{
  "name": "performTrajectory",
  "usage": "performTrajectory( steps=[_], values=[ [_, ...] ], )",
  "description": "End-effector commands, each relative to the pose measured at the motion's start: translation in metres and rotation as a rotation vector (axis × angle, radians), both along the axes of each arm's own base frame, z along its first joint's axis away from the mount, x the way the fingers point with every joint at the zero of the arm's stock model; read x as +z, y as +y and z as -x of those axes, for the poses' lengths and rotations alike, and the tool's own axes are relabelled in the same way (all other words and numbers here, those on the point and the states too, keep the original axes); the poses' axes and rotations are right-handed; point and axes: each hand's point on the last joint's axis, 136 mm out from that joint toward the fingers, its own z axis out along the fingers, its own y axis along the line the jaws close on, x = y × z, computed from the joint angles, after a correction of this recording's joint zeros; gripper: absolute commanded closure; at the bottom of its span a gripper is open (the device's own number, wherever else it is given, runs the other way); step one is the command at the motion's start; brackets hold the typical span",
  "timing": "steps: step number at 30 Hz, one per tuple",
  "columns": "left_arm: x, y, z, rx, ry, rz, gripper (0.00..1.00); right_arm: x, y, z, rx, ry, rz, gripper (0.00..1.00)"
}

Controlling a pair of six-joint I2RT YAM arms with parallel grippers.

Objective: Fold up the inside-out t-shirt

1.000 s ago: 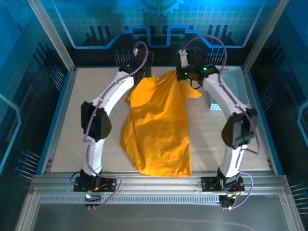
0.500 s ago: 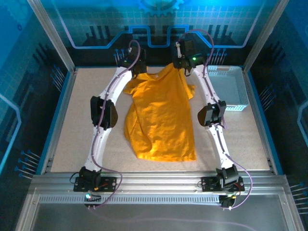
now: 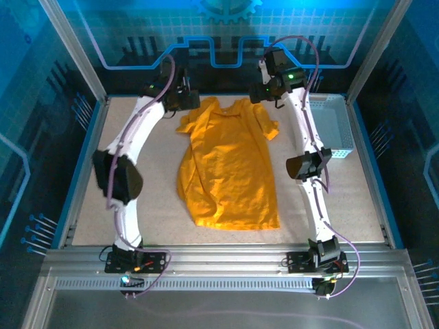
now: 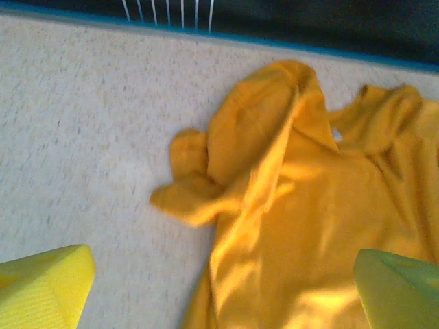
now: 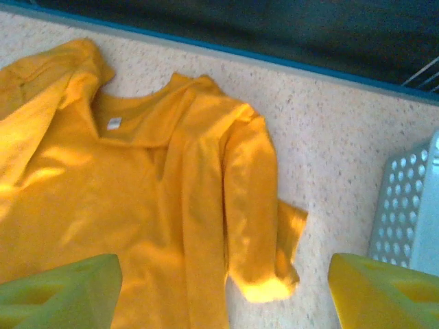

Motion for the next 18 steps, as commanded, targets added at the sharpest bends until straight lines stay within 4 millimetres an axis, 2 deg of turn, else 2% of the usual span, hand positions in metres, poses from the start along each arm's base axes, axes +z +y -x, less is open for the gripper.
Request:
performTrajectory(
  steps=[1,5,7,8,9,11,12,14,18],
  values=[
    [0.037,-0.016,0.04,-0.073,-0.123,0.054,0.01,0.053,0.0,0.057,0.064,0.019,0.0,0.19],
    [0.067,-0.014,0.096,-0.093,-0.26,0.071,0.01,0.097,0.008,0.101,0.105,-0.019,0.009,0.17],
    [0.072,-0.014,0.121,-0.09,-0.301,0.114,0.01,0.107,0.011,0.12,0.112,-0.014,0.003,0.16],
    [0.07,-0.015,0.133,-0.095,-0.306,0.133,0.01,0.105,0.016,0.13,0.129,-0.004,0.006,0.16],
    [0.065,-0.017,0.142,-0.101,-0.294,0.134,0.01,0.11,0.018,0.142,0.142,-0.02,0.006,0.16],
    [0.042,-0.019,0.162,-0.101,-0.22,0.092,0.01,0.099,0.02,0.159,0.148,-0.044,-0.019,0.12],
    [0.03,-0.022,0.17,-0.105,-0.177,0.068,0.01,0.102,0.017,0.17,0.146,-0.076,-0.069,0.12],
    [0.0,-0.03,0.189,-0.137,-0.08,0.025,0.01,0.089,0.011,0.194,0.133,-0.116,-0.154,0.12],
    [-0.042,-0.057,0.227,-0.238,0.031,-0.038,0.01,0.058,0.0,0.232,0.123,-0.157,-0.205,0.11]
  ],
)
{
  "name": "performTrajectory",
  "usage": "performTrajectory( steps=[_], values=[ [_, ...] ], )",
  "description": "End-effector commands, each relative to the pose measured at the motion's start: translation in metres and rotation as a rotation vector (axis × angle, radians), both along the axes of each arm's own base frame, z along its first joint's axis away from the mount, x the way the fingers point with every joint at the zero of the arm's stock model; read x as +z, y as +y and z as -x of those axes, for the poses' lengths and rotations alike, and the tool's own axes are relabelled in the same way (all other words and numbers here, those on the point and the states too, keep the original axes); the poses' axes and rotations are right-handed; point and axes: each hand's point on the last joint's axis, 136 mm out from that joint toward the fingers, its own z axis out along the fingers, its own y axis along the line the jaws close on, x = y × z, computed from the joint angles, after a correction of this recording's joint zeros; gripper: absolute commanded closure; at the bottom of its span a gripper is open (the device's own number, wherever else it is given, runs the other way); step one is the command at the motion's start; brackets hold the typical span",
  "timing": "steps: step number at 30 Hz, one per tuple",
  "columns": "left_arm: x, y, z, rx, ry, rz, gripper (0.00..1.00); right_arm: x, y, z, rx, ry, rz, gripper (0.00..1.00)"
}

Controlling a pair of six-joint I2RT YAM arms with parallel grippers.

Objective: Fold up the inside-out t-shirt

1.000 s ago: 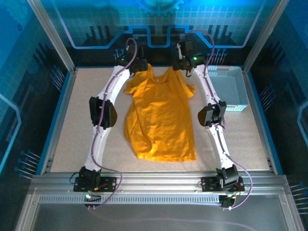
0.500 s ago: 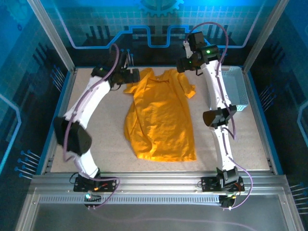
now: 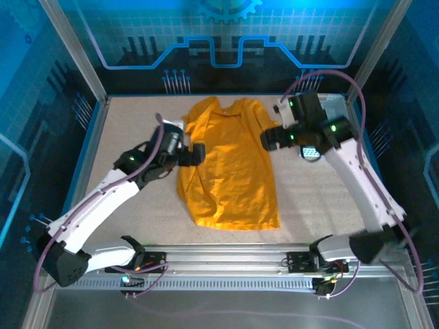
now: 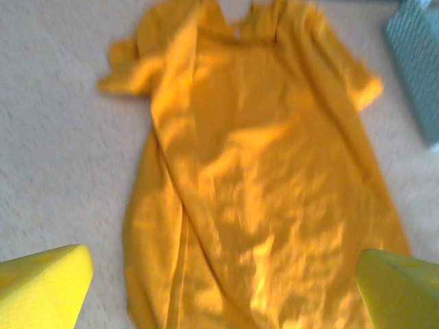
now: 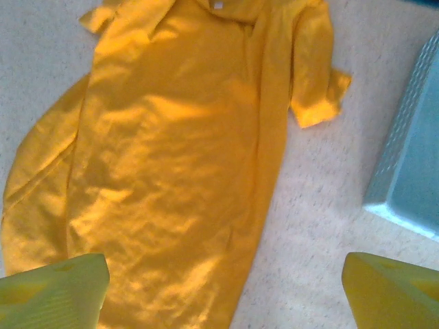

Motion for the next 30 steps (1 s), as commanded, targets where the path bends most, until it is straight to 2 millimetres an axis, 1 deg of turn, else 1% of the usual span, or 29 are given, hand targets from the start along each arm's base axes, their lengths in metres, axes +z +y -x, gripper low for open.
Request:
performTrajectory(
  steps=[1,4,7,9,11,14,16,18,19,23,27,30],
  values=[
    [-0.046,-0.008,0.039,-0.039,0.133,-0.113,0.01,0.001,0.006,0.004,-0.026,-0.128,-0.129,0.11],
    [-0.069,-0.031,0.071,-0.159,0.16,-0.199,0.01,-0.027,-0.008,0.028,-0.079,-0.112,-0.161,0.1],
    [-0.094,-0.047,0.097,-0.243,0.2,-0.238,0.01,-0.054,-0.013,0.047,-0.105,-0.083,-0.2,0.1],
    [-0.113,-0.052,0.108,-0.261,0.242,-0.249,0.02,-0.066,-0.019,0.055,-0.145,-0.077,-0.222,0.1],
    [-0.131,-0.062,0.118,-0.284,0.275,-0.258,0.03,-0.086,-0.019,0.063,-0.164,-0.05,-0.255,0.1],
    [-0.156,-0.081,0.131,-0.327,0.335,-0.243,0.09,-0.106,-0.017,0.069,-0.186,-0.01,-0.294,0.1],
    [-0.17,-0.09,0.138,-0.344,0.353,-0.256,0.13,-0.118,-0.016,0.073,-0.196,0.018,-0.302,0.09],
    [-0.182,-0.093,0.141,-0.347,0.377,-0.274,0.21,-0.125,-0.016,0.075,-0.198,0.035,-0.302,0.09],
    [-0.187,-0.094,0.142,-0.345,0.387,-0.281,0.23,-0.128,-0.016,0.076,-0.201,0.04,-0.298,0.09],
    [-0.201,-0.096,0.143,-0.342,0.407,-0.308,0.27,-0.136,-0.016,0.078,-0.204,0.056,-0.299,0.09],
    [-0.213,-0.101,0.143,-0.334,0.434,-0.308,0.34,-0.139,-0.016,0.079,-0.207,0.06,-0.307,0.09],
    [-0.221,-0.101,0.143,-0.313,0.452,-0.318,0.38,-0.139,-0.015,0.08,-0.203,0.061,-0.312,0.09]
  ],
)
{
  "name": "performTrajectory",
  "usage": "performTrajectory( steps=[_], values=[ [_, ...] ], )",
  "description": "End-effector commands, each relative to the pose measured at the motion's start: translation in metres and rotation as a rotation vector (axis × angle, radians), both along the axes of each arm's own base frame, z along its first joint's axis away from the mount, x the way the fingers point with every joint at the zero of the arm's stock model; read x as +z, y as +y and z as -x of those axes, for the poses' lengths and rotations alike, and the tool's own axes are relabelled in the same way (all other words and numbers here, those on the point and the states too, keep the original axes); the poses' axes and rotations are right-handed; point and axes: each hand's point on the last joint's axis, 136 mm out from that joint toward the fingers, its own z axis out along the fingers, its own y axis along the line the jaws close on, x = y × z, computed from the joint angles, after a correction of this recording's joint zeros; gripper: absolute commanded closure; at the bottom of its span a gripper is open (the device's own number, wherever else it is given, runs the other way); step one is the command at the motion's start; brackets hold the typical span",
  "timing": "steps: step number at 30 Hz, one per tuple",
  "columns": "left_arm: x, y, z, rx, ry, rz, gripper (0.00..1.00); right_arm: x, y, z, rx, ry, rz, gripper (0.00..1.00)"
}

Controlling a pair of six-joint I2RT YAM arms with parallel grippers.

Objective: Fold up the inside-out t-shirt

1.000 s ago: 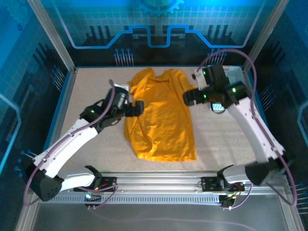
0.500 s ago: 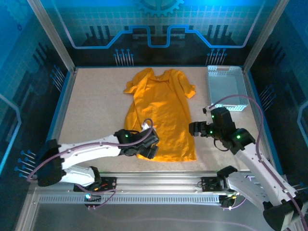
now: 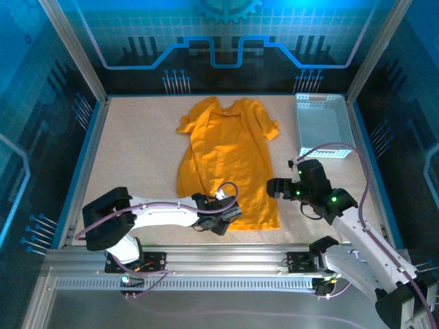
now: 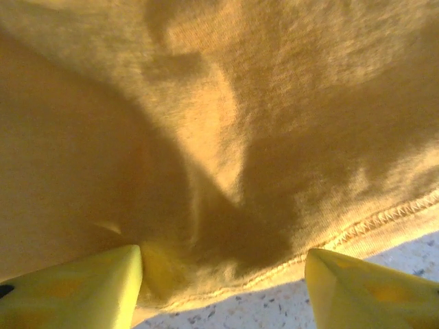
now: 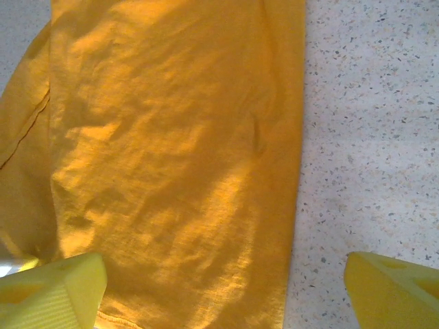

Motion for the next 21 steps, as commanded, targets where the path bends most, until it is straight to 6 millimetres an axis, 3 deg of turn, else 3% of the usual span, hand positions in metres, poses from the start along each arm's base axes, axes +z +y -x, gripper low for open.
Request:
performTrajectory(
  steps=[1,5,10,17,21],
  values=[
    [-0.007,-0.005,0.002,0.032,0.022,0.003,0.41,0.002,0.004,0.001,0.002,-0.013,-0.032,0.09],
    [-0.008,-0.004,0.0,0.041,0.011,0.0,0.5,0.001,0.006,0.001,0.011,-0.005,-0.038,0.09],
    [-0.003,-0.008,-0.004,0.037,-0.007,0.009,0.69,-0.001,0.008,0.0,0.021,0.007,-0.037,0.09],
    [0.02,-0.014,-0.009,0.026,-0.045,0.061,0.86,-0.004,0.01,0.0,0.031,0.017,-0.033,0.09],
    [0.023,-0.012,-0.012,0.022,-0.063,0.058,0.95,-0.004,0.01,-0.001,0.029,0.015,-0.033,0.09]
  ],
)
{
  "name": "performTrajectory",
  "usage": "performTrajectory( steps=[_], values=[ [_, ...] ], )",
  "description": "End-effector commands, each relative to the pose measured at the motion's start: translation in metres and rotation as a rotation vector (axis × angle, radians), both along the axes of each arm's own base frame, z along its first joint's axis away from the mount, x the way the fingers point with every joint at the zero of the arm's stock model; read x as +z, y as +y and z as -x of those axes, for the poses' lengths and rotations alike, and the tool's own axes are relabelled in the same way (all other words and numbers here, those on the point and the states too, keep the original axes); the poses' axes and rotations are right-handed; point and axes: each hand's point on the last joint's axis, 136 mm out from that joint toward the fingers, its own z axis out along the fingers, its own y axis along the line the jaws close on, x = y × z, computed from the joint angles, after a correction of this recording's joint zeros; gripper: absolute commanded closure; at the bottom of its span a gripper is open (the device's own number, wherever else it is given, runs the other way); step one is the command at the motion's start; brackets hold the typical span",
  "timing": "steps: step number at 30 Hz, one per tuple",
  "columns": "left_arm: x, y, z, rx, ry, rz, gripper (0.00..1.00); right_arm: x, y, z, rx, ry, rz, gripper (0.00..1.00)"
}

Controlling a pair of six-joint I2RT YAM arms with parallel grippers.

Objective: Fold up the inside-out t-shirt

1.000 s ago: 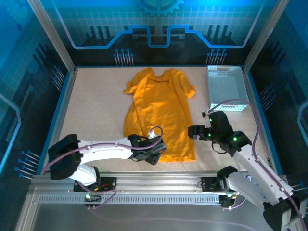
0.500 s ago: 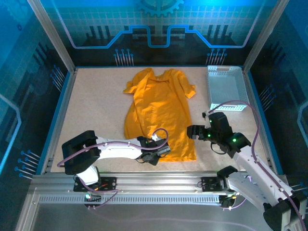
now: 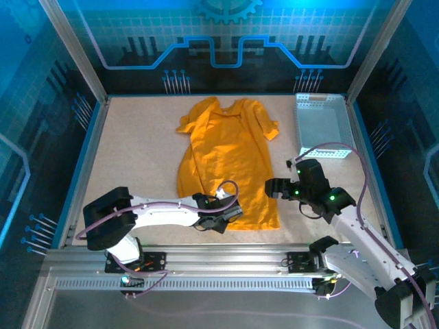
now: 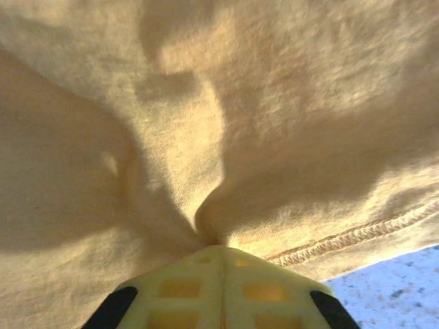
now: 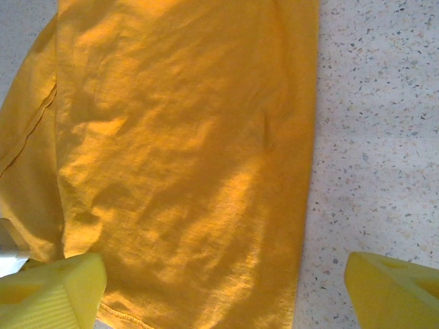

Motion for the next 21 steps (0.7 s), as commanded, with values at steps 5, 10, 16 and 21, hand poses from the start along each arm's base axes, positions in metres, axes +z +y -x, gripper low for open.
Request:
performTrajectory(
  steps=[5,10,16,21],
  values=[
    [0.012,-0.001,-0.004,-0.013,-0.024,-0.012,0.94,0.001,0.005,0.001,0.015,-0.004,-0.021,0.09],
    [0.02,-0.001,-0.006,0.0,-0.042,0.001,1.0,-0.001,0.008,0.001,0.024,0.0,-0.03,0.08],
    [0.079,-0.015,-0.03,0.035,-0.193,0.147,1.0,-0.008,0.023,0.008,0.098,0.0,-0.007,0.08],
    [0.107,-0.023,-0.062,0.097,-0.23,0.271,1.0,-0.001,0.057,0.023,0.233,-0.072,-0.018,0.1]
  ],
)
